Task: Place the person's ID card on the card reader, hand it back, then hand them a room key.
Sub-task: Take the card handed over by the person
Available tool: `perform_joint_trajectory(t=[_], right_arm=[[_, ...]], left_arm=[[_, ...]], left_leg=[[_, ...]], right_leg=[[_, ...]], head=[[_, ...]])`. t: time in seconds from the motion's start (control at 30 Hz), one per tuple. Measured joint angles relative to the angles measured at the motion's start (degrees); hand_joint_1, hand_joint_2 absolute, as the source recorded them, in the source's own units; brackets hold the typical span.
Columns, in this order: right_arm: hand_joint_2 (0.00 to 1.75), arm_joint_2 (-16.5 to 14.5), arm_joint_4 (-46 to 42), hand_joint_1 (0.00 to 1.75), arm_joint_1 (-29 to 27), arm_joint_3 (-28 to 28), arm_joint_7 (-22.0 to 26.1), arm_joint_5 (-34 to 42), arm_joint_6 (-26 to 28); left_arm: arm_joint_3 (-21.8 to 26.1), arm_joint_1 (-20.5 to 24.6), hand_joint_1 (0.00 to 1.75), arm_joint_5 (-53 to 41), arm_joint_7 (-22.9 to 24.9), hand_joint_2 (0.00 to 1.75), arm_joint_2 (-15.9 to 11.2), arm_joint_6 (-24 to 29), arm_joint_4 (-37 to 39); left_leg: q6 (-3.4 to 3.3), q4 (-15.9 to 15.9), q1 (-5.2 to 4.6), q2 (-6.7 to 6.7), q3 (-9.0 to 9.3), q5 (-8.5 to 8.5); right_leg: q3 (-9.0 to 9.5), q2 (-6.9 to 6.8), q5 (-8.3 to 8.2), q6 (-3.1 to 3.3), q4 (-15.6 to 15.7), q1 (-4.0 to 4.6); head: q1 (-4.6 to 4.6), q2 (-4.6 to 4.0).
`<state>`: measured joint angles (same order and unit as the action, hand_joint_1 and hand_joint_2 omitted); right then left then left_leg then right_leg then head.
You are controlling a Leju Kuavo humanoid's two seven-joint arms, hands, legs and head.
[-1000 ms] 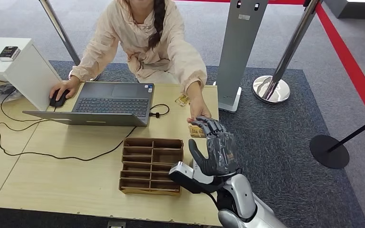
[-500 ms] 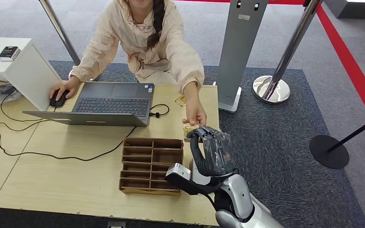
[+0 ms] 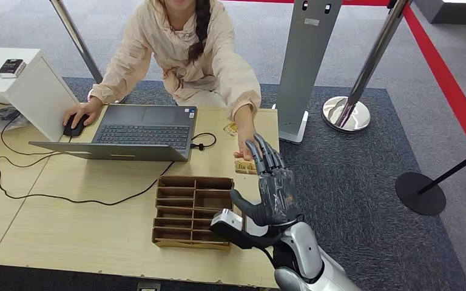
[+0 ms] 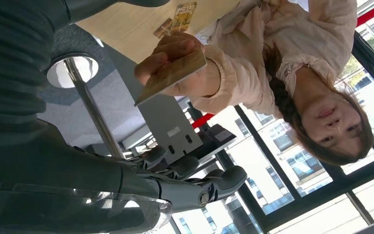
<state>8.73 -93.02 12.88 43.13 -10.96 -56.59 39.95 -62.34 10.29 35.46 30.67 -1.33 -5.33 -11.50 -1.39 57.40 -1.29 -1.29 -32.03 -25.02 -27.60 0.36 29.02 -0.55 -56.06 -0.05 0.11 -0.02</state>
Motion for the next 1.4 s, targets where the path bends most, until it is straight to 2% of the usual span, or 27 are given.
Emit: perform_joint_trajectory(t=[0.33, 0.57, 0.67, 0.73, 0.8, 0.87, 1.13, 1.27, 1.4], right_arm=[[1.75, -0.31, 0.00, 0.00, -0.52, -1.06, 0.63, 0.18, 0.00], [1.75, -0.32, 0.16, 0.12, -0.51, -1.14, 0.54, 0.35, 0.00], [1.75, -0.34, 0.34, 0.30, -0.47, -1.11, 0.35, 0.34, 0.00], [1.75, -0.35, 0.41, 0.60, -0.43, -1.10, 0.25, 0.31, 0.00], [1.75, -0.36, 0.44, 1.13, -0.42, -1.07, 0.19, 0.24, 0.00], [1.75, -0.36, 0.50, 1.44, -0.38, -1.02, 0.16, 0.19, 0.00], [1.75, -0.36, 0.57, 1.47, -0.32, -0.96, 0.13, 0.17, 0.00], [1.75, -0.36, 0.57, 1.75, -0.27, -0.92, 0.11, 0.11, 0.00], [1.75, -0.37, 0.57, 1.75, -0.25, -0.92, 0.16, 0.00, 0.00]], left_arm=[[-0.02, 0.01, 0.00, 0.00, -0.05, 1.75, 0.00, -0.03, 0.00], [-0.28, 0.06, 0.00, 0.02, -0.07, 1.75, 0.00, -0.11, 0.00], [-0.45, 0.11, 0.00, 0.02, -0.09, 1.75, -0.01, -0.20, 0.00], [-0.58, 0.14, 0.00, 0.02, -0.11, 1.75, -0.01, -0.24, 0.00], [-0.71, 0.18, 0.00, 0.02, -0.12, 1.75, -0.02, -0.27, 0.01], [-0.87, 0.21, 0.00, 0.02, -0.13, 1.75, -0.02, -0.28, 0.02], [-0.98, 0.25, 0.00, 0.02, -0.13, 1.75, -0.02, -0.30, 0.02], [-1.04, 0.27, 0.00, 0.02, -0.16, 1.75, -0.02, -0.33, 0.02], [-1.09, 0.27, 0.00, 0.02, -0.23, 1.75, -0.02, -0.33, 0.04]], left_leg=[[0.00, 0.00, 0.00, 0.00, 0.00, 0.00], [0.00, 0.00, 0.00, 0.00, 0.00, 0.00], [0.00, 0.00, 0.00, 0.00, -0.01, 0.00], [0.00, 0.00, 0.00, 0.00, -0.01, 0.00], [0.00, 0.00, 0.00, 0.00, -0.01, 0.00], [0.00, 0.00, 0.00, 0.00, -0.01, 0.00], [0.00, 0.00, 0.00, -0.01, -0.01, 0.00], [0.00, 0.00, 0.00, 0.00, 0.00, 0.00], [0.00, 0.00, 0.00, -0.01, 0.00, 0.00]], right_leg=[[0.00, 0.00, 0.00, 0.00, 0.00, 0.00], [0.00, 0.00, 0.00, 0.00, 0.00, 0.00], [0.01, 0.00, 0.00, 0.00, 0.00, 0.00], [0.01, 0.00, 0.00, 0.00, 0.00, 0.00], [0.00, 0.00, 0.00, 0.00, 0.00, 0.00], [0.00, 0.00, 0.00, 0.00, 0.00, 0.00], [0.01, 0.00, 0.00, 0.00, 0.00, 0.00], [0.01, 0.00, 0.00, 0.00, 0.00, 0.00], [0.00, 0.00, 0.00, 0.00, 0.00, 0.00]], head=[[0.00, 0.00], [0.00, 0.00], [0.00, 0.00], [0.00, 0.00], [0.00, 0.00], [0.00, 0.00], [0.00, 0.00], [0.00, 0.00], [0.00, 0.00]])
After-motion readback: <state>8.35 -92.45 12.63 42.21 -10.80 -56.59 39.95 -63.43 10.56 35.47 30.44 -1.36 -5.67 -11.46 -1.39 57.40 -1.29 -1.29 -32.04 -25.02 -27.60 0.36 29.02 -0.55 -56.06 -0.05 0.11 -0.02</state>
